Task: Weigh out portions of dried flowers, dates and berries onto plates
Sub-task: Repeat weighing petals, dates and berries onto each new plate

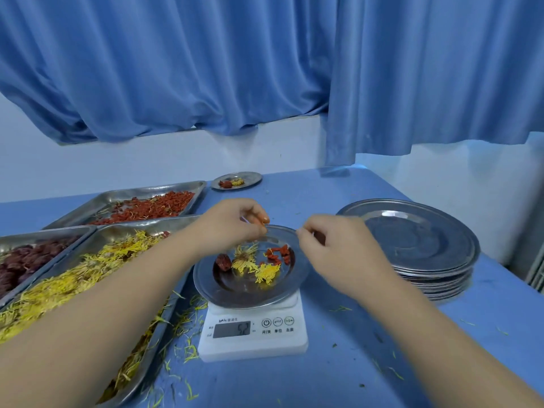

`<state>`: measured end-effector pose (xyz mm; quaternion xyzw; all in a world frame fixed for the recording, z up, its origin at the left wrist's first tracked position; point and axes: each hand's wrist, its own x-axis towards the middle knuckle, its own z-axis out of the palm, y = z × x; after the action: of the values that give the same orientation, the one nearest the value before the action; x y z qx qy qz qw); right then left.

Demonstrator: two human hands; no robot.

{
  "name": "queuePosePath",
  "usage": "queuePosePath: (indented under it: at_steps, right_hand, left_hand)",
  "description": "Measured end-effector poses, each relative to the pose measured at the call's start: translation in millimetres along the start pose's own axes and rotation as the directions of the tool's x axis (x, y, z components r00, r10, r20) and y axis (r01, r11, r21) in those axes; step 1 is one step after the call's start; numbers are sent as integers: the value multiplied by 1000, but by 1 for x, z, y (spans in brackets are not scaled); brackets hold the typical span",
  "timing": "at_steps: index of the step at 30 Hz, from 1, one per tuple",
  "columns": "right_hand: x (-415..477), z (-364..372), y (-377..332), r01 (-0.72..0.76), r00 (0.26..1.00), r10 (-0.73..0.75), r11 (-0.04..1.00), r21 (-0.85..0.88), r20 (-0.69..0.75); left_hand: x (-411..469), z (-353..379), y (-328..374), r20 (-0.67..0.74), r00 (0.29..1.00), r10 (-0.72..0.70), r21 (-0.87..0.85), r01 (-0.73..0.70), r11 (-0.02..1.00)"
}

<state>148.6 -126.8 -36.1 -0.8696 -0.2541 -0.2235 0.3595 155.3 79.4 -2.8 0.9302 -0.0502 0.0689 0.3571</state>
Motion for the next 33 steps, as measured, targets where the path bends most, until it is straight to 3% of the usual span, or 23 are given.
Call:
queuePosePath:
  at_steps: [5,13,21,26,33]
  right_hand:
    - [-17,19,15,-99,993,96,994,49,64]
    - [-17,27,15,-198,979,198,980,-1,45]
    - [-17,33,12,-407,908,387,904,130,158]
    - [-16,35,8,-581,814,519,737,346,262]
    - [-17,32,6,-590,807,507,663,462,302]
  left_hand:
    - [-20,-1,-7,-47,995,-89,-285,72,956]
    - [-52,-9,-26,-144,977,-159,-588,45,808]
    - [-71,-13,-47,-205,962,-183,-654,5,756]
    - [-78,-14,-56,-218,951,-220,-624,38,781]
    - [-84,-6,-41,-126,992,7,-375,-54,926]
